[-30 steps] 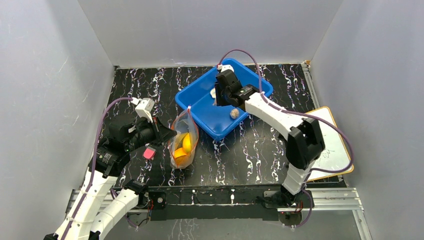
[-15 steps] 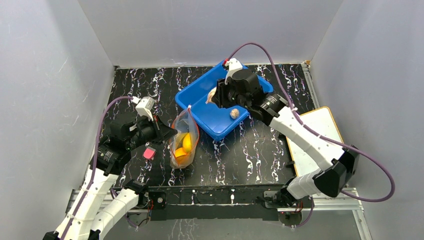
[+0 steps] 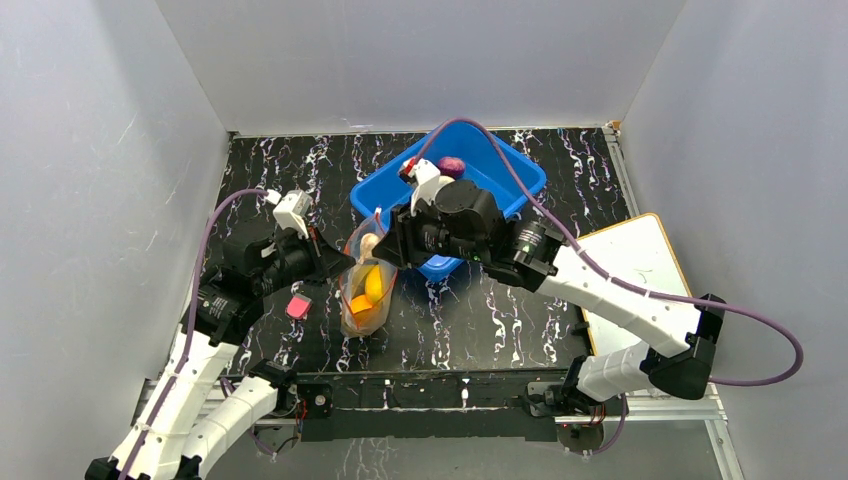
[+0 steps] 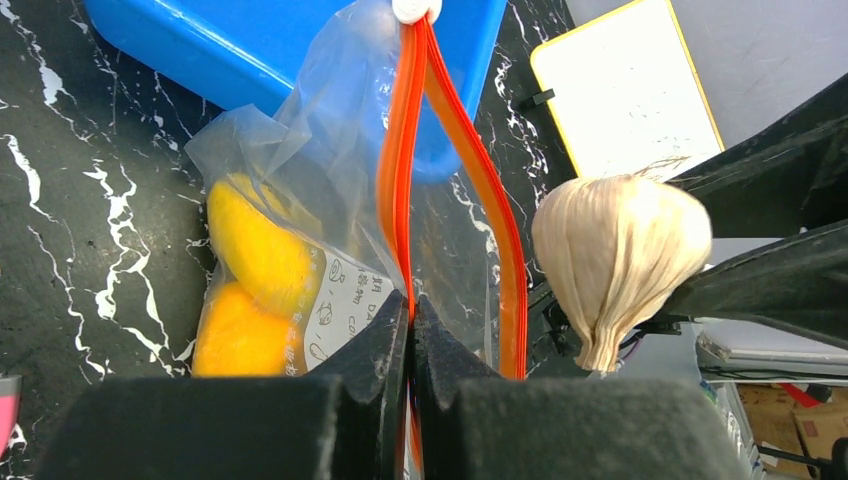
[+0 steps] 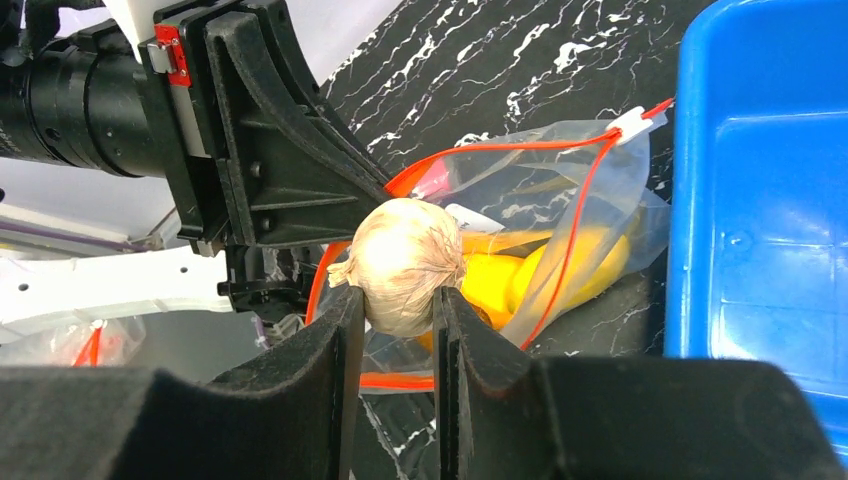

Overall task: Place the food in the zip-top bag and seal the zipper
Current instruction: Place the fake vegetable in the zipper food storage bag.

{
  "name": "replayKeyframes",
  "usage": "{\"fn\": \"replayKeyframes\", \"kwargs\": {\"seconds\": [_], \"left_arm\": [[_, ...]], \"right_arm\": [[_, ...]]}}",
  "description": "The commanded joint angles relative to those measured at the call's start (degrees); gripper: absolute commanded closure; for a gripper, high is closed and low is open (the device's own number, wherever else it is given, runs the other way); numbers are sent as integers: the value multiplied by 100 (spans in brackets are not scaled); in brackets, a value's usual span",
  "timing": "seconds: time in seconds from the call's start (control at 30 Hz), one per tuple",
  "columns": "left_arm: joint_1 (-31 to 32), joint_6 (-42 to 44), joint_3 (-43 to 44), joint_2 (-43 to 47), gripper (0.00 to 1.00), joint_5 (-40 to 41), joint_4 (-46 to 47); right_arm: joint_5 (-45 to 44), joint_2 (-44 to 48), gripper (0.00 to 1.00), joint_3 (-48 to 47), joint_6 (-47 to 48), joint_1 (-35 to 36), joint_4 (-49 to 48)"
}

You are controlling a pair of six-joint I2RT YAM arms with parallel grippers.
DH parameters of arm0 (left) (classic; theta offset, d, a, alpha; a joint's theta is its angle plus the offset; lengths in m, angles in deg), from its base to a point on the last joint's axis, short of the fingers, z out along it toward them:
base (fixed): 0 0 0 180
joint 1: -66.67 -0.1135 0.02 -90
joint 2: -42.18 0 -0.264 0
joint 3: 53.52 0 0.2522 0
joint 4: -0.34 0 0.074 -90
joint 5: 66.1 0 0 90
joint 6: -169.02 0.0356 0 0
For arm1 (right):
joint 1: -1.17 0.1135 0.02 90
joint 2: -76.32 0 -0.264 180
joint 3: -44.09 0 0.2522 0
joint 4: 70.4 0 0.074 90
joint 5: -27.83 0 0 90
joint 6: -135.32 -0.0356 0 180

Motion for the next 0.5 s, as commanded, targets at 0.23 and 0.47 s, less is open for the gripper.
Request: {"fn": "replayKeyframes", "kwargs": {"seconds": [0.23, 0.47], "left_arm": [[-9, -256, 127, 173, 100, -447, 414], [-4, -280, 161, 194, 100, -539, 333]], "right_arm": [[-719, -539, 77, -45, -212, 364, 235], [-2699, -847, 80, -31, -233, 373, 1006]]}}
